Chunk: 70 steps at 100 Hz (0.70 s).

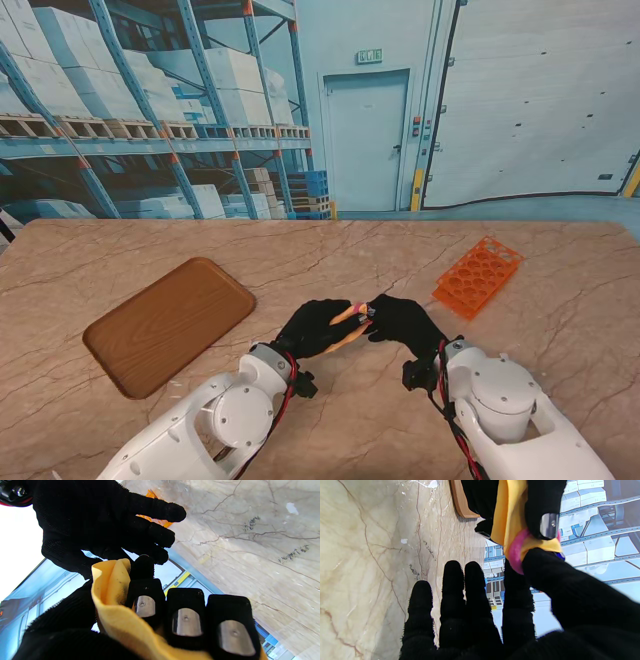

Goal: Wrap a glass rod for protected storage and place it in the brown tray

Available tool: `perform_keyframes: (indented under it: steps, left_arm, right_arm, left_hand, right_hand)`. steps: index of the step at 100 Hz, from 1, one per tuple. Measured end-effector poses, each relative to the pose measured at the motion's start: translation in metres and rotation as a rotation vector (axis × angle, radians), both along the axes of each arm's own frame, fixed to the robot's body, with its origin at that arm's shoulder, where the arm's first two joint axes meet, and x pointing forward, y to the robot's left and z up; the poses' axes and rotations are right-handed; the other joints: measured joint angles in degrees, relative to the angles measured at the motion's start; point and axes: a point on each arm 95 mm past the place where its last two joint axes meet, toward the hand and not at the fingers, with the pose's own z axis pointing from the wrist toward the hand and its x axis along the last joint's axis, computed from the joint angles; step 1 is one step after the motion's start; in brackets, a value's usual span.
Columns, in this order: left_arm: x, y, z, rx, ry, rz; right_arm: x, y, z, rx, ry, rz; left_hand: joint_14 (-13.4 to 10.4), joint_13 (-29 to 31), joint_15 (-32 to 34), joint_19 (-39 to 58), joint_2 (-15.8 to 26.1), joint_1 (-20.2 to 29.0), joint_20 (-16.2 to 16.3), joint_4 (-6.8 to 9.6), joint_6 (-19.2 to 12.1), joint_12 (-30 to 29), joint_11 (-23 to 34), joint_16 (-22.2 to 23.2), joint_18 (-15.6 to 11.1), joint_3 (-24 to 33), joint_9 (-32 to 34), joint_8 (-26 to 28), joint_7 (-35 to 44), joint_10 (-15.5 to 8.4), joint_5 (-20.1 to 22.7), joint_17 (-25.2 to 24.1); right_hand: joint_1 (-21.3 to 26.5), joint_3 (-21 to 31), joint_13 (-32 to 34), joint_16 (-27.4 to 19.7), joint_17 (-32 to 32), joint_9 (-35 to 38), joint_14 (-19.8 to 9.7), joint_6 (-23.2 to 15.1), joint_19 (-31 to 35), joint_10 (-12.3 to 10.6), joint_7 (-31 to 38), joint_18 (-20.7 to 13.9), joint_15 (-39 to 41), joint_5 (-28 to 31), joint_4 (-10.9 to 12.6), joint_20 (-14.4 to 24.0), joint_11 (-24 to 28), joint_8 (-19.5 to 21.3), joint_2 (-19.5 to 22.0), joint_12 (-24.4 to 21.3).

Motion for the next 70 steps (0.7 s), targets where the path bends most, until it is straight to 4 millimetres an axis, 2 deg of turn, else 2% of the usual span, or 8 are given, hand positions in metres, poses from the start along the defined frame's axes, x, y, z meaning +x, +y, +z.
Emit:
perform_keyframes:
  steps: [11, 16, 26, 34, 39, 62, 64, 70]
  left_arm:
    - [0.000, 0.000, 0.000, -0.001, 0.001, -0.001]
    - [0.000, -0.001, 0.000, -0.001, 0.002, -0.002]
    - [0.000, -0.001, 0.000, -0.002, 0.003, -0.003]
    - [0.000, -0.001, 0.000, -0.003, 0.003, -0.005]
    - [0.000, -0.001, 0.000, -0.002, 0.003, -0.005]
    - [0.000, 0.003, -0.004, 0.007, 0.011, 0.001]
    - [0.000, 0.003, -0.005, 0.008, 0.012, 0.001]
    - [0.000, 0.003, -0.005, 0.009, 0.014, 0.003]
  right_arm:
    - [0.001, 0.003, 0.000, 0.014, 0.012, 0.005]
    - [0.001, 0.004, 0.001, 0.017, 0.018, 0.010]
    - [0.003, 0.008, 0.001, 0.012, 0.029, 0.015]
    - [0.005, 0.012, 0.001, -0.017, 0.026, 0.021]
    - [0.006, 0.014, 0.001, -0.046, 0.016, 0.026]
    - [0.011, 0.019, 0.001, -0.147, -0.028, 0.046]
    - [0.011, 0.019, 0.001, -0.149, -0.029, 0.047]
    - [0.012, 0.020, 0.001, -0.154, -0.031, 0.052]
  left_hand:
    - [0.00, 0.00, 0.00, 0.00, 0.00, 0.01, 0.00, 0.00, 0.00, 0.00, 0.00, 0.00, 0.00, -0.38, 0.00, 0.00, 0.00, 0.00, 0.00, 0.00]
    - [0.00, 0.00, 0.00, 0.00, 0.00, 0.01, 0.00, 0.00, 0.00, 0.00, 0.00, 0.00, 0.00, -0.38, 0.00, 0.00, 0.00, 0.00, 0.00, 0.00]
    - [0.00, 0.00, 0.00, 0.00, 0.00, 0.01, 0.00, 0.00, 0.00, 0.00, 0.00, 0.00, 0.00, -0.41, 0.00, 0.03, 0.00, 0.00, 0.00, 0.00]
    - [0.00, 0.00, 0.00, 0.00, 0.01, 0.01, 0.00, 0.00, 0.00, 0.01, 0.00, 0.00, 0.00, -0.41, 0.00, 0.12, 0.00, 0.00, 0.00, 0.00]
    - [0.00, 0.00, 0.01, 0.00, 0.16, 0.01, 0.00, 0.00, 0.88, 0.01, 0.00, 0.00, 0.00, -0.75, 0.00, 0.64, 0.00, 0.00, 0.08, 0.00]
    - [0.00, 0.00, 0.01, 0.00, 0.69, 0.01, 0.00, 0.04, 2.34, 0.01, 0.00, 0.01, 0.00, -1.66, 0.01, 0.98, 0.44, 0.00, 0.09, 0.00]
    - [0.00, 0.00, 0.01, 0.00, 0.69, 0.01, 0.00, 0.05, 2.34, 0.01, 0.00, 0.01, 0.00, -1.66, 0.01, 0.97, 0.45, 0.00, 0.09, 0.00]
    - [0.00, 0.00, 0.01, 0.00, 0.68, 0.01, 0.40, 0.05, 2.38, 0.01, 0.00, 0.01, 0.00, -1.69, 0.03, 1.08, 0.98, 0.00, 0.11, 0.00]
  right_hand:
    - [-2.96, 1.16, -0.02, 0.26, 0.00, 0.01, 0.00, 0.17, 0.00, 0.00, 2.13, -0.01, 0.61, -0.03, 11.86, 0.00, 1.15, 6.35, -0.21, 0.60]
    - [-3.57, 1.16, -0.02, 0.57, -0.01, 0.01, 0.00, 0.17, 0.00, 0.00, 2.77, -0.03, 0.79, -0.08, 16.09, 0.00, 1.37, 9.02, -0.41, 0.70]
    - [-5.13, 1.16, -0.02, 0.74, -0.04, 0.53, 0.06, -0.06, 0.00, 0.01, 3.63, -0.03, 1.57, -0.11, 21.60, 0.00, 2.03, 12.71, -0.51, 1.26]
    - [-5.22, 1.16, -0.02, 1.24, -0.04, 1.24, 0.17, -0.21, 0.05, 0.08, 3.68, -0.03, 2.21, -0.13, 21.72, 0.00, 2.79, 13.95, -0.51, 1.28]
    - [-5.83, 1.16, -0.02, 1.29, -0.05, 1.95, 0.31, -0.88, 0.19, 0.18, 4.48, -0.03, 2.38, -0.13, 22.86, 0.00, 2.92, 15.24, -0.51, 1.29]
    - [-5.85, 1.16, 0.18, 1.33, -0.05, 4.22, 1.00, -0.94, 1.49, 0.43, 5.44, -0.03, 3.61, -0.10, 22.87, 0.00, 3.67, 15.33, -0.48, 1.30]
    - [-5.85, 1.16, 0.18, 1.33, -0.05, 4.23, 1.02, -0.94, 1.57, 0.43, 5.44, -0.03, 3.63, -0.09, 22.79, 0.00, 4.09, 15.20, -0.45, 1.30]
    - [-5.80, 1.16, 0.28, 1.33, -0.08, 4.72, 1.13, -0.94, 2.04, 0.45, 5.17, -0.03, 4.19, -0.09, 20.18, -0.06, 4.28, 14.52, 0.11, 1.30]
